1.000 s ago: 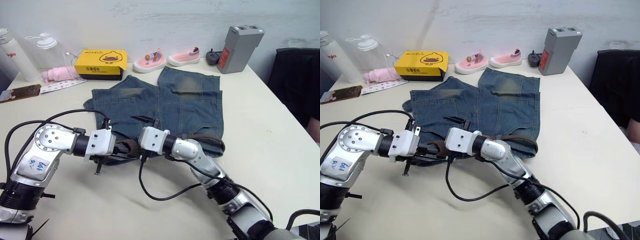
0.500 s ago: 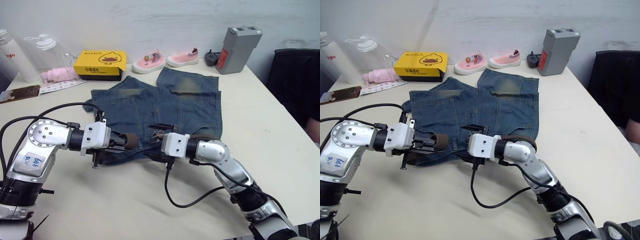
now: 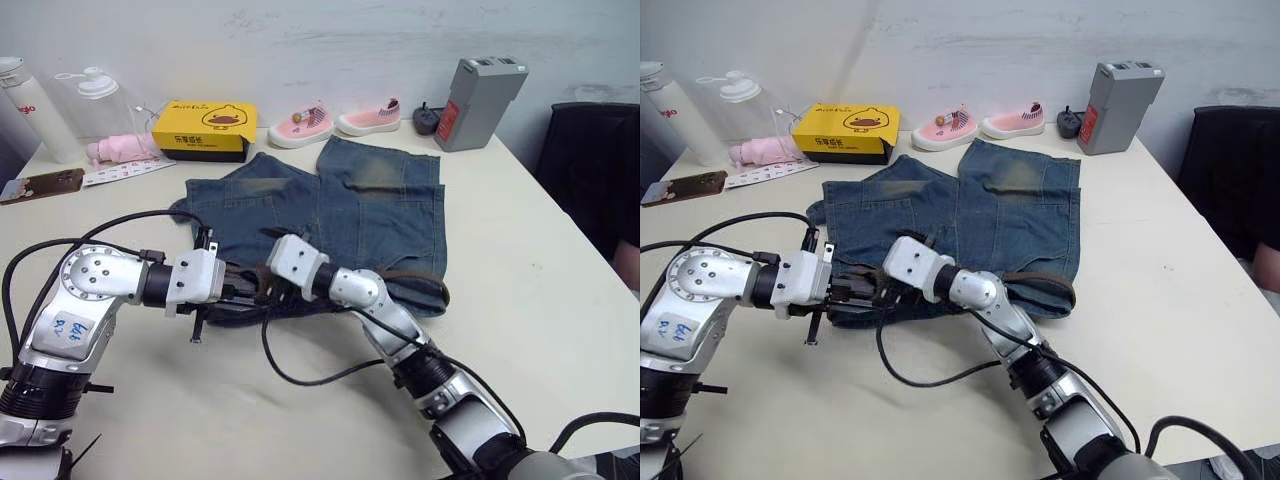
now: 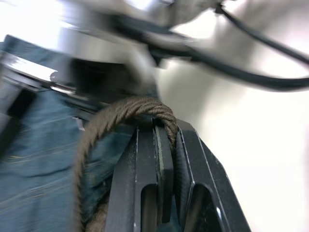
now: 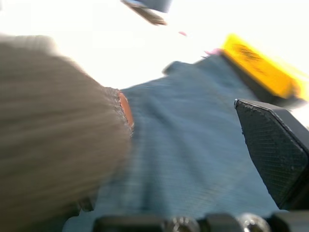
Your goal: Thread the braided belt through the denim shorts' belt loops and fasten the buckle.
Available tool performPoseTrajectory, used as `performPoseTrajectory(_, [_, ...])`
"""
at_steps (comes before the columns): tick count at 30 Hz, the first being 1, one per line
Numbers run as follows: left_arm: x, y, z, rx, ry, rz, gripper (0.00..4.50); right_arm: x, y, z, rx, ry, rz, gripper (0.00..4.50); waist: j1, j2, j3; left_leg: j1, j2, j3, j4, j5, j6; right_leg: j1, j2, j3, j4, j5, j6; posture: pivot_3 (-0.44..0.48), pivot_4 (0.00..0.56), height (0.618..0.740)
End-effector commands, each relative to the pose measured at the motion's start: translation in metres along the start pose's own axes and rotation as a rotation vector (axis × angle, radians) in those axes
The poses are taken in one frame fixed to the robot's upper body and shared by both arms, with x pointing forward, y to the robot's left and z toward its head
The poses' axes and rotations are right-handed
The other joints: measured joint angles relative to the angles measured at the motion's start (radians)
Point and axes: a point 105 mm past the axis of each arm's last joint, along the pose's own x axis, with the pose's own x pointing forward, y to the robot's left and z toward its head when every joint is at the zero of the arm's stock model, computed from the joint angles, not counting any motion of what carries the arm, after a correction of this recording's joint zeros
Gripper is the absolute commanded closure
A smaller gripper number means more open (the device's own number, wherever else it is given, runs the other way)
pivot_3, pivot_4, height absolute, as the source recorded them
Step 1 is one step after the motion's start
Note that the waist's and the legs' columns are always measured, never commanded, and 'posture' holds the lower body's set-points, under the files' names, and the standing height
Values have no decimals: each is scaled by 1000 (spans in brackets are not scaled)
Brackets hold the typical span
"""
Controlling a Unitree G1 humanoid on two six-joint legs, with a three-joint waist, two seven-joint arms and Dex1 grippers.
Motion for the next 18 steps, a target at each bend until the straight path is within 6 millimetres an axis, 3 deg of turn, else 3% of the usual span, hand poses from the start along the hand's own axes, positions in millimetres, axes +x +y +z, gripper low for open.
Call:
performPoseTrajectory(1, [-5,-2,4,43,18,-4,4484,-14,-34,30,24,-109,-150,0,-1,0,0,0,0,0,0,0,0,-1,0,0,1,0,0,0,150,618])
performPoseTrajectory(7, [-7,-1,3,41,22,6,4484,-35,-25,45,-40,-126,-132,0,-2,2,-1,0,1,0,0,-1,0,-1,0,1,2,0,0,0,150,618])
performPoseTrajectory(13, [-6,1,4,33,14,4,4484,-46,-11,24,-219,-13,-98,0,-3,2,-1,0,1,1,-1,-4,6,2,0,0,-4,0,-1,0,150,618])
performPoseTrajectory(18, [-7,-1,4,15,13,-12,4484,-57,-25,-2,-327,103,-190,0,1,1,-2,0,1,2,0,-4,6,2,0,0,-5,0,-1,0,150,618])
